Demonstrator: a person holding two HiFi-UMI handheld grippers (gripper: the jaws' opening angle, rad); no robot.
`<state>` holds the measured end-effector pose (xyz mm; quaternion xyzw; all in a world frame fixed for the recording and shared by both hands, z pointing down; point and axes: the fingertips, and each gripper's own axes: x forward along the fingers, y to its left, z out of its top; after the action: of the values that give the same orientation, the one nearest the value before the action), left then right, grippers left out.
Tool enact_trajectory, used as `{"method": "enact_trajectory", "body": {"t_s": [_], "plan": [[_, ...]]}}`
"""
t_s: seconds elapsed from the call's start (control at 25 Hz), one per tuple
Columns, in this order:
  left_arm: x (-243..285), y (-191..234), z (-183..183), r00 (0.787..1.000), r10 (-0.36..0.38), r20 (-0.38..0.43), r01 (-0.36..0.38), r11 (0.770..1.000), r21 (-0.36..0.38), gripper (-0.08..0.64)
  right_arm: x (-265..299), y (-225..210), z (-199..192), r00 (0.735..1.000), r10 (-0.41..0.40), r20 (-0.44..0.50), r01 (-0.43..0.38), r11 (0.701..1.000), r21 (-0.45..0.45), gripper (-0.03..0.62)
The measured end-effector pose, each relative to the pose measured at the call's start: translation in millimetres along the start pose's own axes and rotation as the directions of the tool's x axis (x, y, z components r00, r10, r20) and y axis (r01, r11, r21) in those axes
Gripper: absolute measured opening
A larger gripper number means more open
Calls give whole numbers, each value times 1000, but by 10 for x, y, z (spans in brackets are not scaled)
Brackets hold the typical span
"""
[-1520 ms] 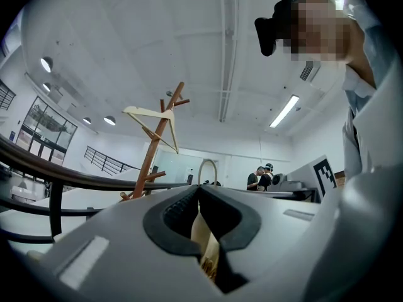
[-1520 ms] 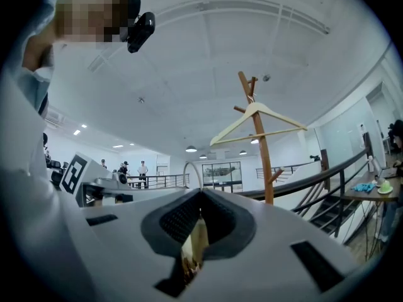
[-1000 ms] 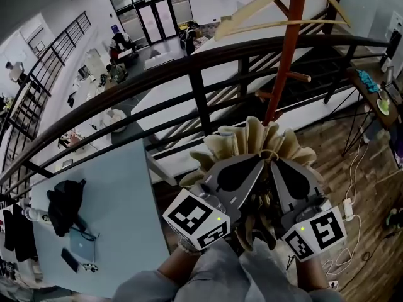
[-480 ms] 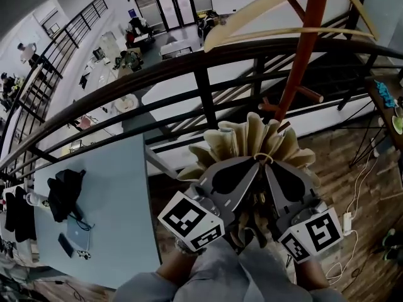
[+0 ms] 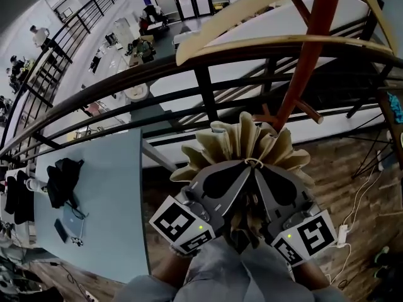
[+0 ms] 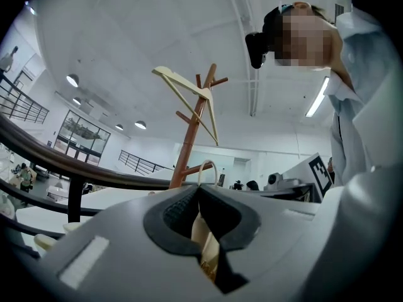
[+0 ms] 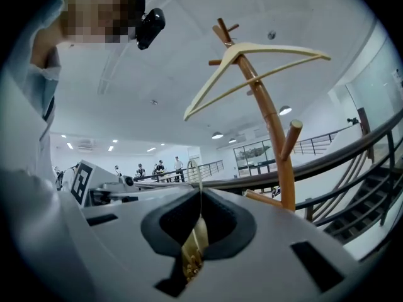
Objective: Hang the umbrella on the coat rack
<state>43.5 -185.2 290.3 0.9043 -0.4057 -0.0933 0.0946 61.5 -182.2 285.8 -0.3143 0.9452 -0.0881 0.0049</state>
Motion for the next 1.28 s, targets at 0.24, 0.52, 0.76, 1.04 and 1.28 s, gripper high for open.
{"method": "enact_trajectory", "body": {"t_s": [0.24,0.52,0.76,1.04,1.28], "plan": [[72,191,-44,999,39,-18,-40,999,-19,6,167,-120,-55,1000,1,-18,-1,1000,13,3],[207,420,-96,999,1,-37,-3,999,-46,6,368,-308,-109,998,-56,-23,56,998,36,3],[328,666,-113,995,-50,-83,45,997,-61,6,615,-469,-140,990,-137,-31,139,989,52,3],[404,892,-150,988,-113,-104,103,990,-101,6,779,-571,-195,972,-227,-55,229,972,47,3],[544,1017,-228,983,-138,-123,128,988,-90,6,850,-698,-261,955,-286,-78,290,956,42,3]]}}
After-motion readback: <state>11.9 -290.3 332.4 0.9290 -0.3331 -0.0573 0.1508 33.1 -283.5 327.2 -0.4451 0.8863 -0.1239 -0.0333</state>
